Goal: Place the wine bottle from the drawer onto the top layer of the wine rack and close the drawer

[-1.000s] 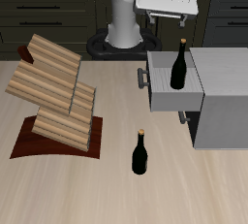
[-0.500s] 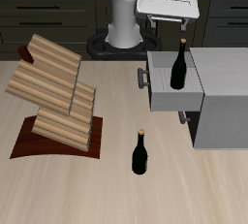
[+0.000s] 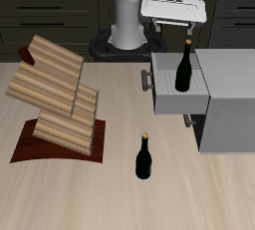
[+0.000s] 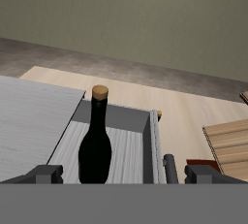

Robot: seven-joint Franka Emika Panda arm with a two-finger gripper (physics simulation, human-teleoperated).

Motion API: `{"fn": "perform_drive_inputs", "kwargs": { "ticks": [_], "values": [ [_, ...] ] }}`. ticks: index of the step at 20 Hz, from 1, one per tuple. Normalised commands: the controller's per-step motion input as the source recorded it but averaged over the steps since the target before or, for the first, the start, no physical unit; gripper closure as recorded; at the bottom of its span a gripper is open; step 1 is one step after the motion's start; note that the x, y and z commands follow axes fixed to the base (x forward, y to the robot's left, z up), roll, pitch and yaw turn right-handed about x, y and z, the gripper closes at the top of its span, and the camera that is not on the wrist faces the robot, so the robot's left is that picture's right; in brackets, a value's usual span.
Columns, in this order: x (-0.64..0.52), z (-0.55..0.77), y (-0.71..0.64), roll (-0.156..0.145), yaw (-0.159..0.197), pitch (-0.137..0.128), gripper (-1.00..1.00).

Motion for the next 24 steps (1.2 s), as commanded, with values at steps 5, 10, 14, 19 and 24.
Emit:
{"fn": "perform_drive_inputs", "kwargs": {
  "ticks": [5,10,14,19,24],
  "values": [
    [0.10,-0.01,0.11,0.012,-0.001,0.004,-1.00],
    [0.06,-0.05,0.05,0.025,0.011,0.022,-1.00],
    [0.14,-0.05,0.11,0.011,-0.020,0.037,-1.00],
    [0.10,0.00,0.17,0.042,0.020,-0.001,-1.00],
    [0.14,0.02,0.02,-0.008,-0.038,0.031,-1.00]
  ]
}}
